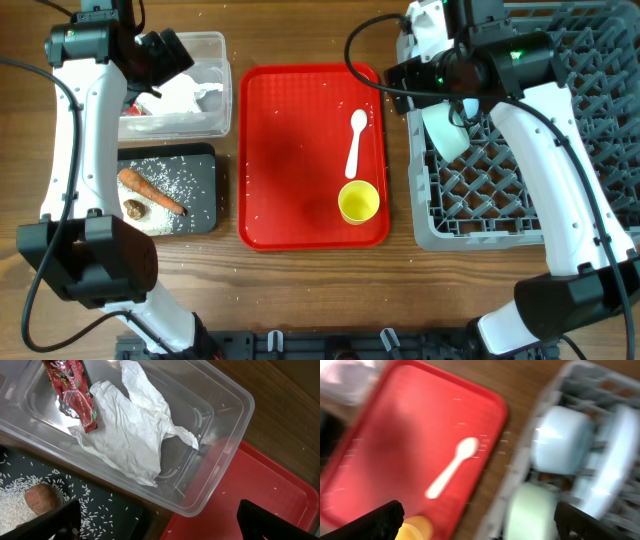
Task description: Sort waste into correct bins and load items into the dishwasher rack
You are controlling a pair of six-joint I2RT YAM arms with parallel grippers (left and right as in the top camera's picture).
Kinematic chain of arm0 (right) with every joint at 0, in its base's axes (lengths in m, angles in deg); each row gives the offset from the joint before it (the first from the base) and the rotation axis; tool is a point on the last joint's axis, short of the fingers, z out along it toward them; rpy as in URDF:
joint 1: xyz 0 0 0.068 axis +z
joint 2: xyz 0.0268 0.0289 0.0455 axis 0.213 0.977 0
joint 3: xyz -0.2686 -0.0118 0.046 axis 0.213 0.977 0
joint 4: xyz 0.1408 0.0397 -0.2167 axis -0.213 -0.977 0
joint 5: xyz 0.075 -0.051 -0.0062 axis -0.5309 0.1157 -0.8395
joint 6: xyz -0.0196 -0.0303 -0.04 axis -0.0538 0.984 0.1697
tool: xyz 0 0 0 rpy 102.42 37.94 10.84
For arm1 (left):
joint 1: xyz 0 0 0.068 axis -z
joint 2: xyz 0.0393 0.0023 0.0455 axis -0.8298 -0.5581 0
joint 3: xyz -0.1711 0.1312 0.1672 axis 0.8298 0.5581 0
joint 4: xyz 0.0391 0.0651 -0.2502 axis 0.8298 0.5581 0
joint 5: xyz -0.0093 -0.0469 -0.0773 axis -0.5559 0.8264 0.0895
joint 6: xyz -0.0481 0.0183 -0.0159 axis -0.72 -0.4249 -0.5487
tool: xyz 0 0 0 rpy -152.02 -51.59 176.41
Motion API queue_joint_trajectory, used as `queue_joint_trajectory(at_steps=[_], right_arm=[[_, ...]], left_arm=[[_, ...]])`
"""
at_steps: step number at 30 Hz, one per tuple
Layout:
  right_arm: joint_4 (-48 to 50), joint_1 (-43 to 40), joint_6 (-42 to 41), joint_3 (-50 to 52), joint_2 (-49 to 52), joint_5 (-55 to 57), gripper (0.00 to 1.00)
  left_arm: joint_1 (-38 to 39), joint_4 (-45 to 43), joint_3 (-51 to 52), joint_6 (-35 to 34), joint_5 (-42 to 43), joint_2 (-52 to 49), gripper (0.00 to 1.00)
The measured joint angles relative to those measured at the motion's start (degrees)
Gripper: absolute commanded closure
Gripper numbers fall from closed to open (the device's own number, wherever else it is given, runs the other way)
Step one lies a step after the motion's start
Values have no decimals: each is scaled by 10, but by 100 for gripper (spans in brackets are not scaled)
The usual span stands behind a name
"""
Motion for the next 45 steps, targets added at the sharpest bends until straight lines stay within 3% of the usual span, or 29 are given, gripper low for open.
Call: queue_joint_trajectory(at_steps=[2,7,9,12,14,19,24,26,30,32,33,40,43,45], right_arm=[[-21,0,-17,0,0,-47,7],[-28,-27,-76,0,-3,-81,4],[-20,-94,-95,0,-26,-86,1],[-21,-167,-109,0,-69,-86,0],[-21,-185,-111,0,-75,-86,0],[-38,-188,-113,0,-75,-66,1],[-44,-188,-113,0,-75,-64,0],[-45,-188,-113,0,-75,-62,0],[-49,-188,-113,0,-75,-62,0],[-51,-188,-113,0,-75,-62,1],[-52,-188,-113,0,-75,-62,0],[-55,-188,-113,0,-75,-72,0],[-42,-188,-106,0,-75,-144,1],[3,-188,-93,5,-75,-241,0]], left_arm=[[0,0,0,0,0,0,0],[0,-27,0,-5,18,0,1],[0,-7,0,-5,38,0,9],[15,59,-2,31,119,-2,12],[70,107,-2,70,145,-9,11],[341,105,55,190,160,-20,16],[435,66,124,191,151,-22,28],[453,28,169,188,150,-23,40],[454,-21,220,146,118,-25,55],[454,-59,238,115,89,-25,91],[454,-78,249,98,78,-25,96],[433,-75,250,49,90,-25,96],[332,-68,204,62,216,-3,96],[235,-111,190,78,362,33,96]])
